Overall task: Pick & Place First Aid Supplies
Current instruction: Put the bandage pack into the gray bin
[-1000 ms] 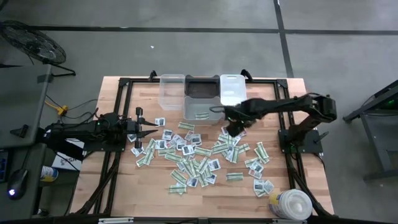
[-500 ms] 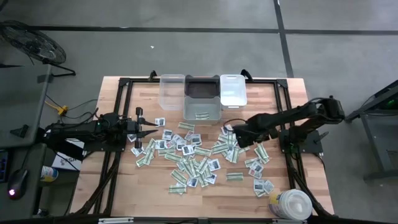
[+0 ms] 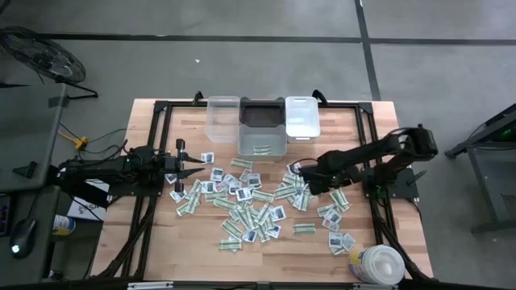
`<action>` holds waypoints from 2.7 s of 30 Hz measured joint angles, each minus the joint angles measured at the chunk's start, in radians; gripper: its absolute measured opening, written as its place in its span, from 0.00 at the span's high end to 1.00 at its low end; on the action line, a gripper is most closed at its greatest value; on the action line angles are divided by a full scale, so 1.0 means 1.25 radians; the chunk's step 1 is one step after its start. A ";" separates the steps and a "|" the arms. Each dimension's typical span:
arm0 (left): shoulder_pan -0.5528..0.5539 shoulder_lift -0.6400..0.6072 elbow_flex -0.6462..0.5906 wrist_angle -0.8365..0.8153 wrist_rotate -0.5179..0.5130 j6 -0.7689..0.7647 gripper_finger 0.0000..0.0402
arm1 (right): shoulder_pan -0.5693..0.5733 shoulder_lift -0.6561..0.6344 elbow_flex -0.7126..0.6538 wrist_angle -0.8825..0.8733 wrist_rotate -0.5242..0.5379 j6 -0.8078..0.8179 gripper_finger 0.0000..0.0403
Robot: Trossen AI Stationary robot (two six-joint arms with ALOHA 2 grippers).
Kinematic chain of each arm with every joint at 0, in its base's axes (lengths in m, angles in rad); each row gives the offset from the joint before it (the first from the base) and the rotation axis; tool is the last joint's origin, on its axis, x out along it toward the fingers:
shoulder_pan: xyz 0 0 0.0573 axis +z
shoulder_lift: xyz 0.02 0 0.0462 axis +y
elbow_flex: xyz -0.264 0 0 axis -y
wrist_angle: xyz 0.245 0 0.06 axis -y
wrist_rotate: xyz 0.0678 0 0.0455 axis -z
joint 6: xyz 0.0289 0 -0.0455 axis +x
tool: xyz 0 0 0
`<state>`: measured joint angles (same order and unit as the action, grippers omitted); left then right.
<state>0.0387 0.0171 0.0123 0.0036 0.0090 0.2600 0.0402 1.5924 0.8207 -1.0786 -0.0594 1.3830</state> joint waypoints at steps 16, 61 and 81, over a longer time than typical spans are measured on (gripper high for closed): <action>0.000 0.000 0.000 0.000 0.000 0.000 0.76 | -0.001 0.041 0.001 -0.025 0.022 -0.003 0.50; 0.000 0.000 0.000 0.000 0.000 0.000 0.76 | -0.008 0.040 -0.058 0.070 -0.020 -0.037 1.00; 0.000 0.000 0.000 0.000 0.000 0.000 0.76 | -0.007 -0.049 0.089 -0.094 0.061 -0.156 1.00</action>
<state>0.0390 0.0170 0.0123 0.0040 0.0089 0.2602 0.0310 1.5311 0.9323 -1.1956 0.0165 1.1874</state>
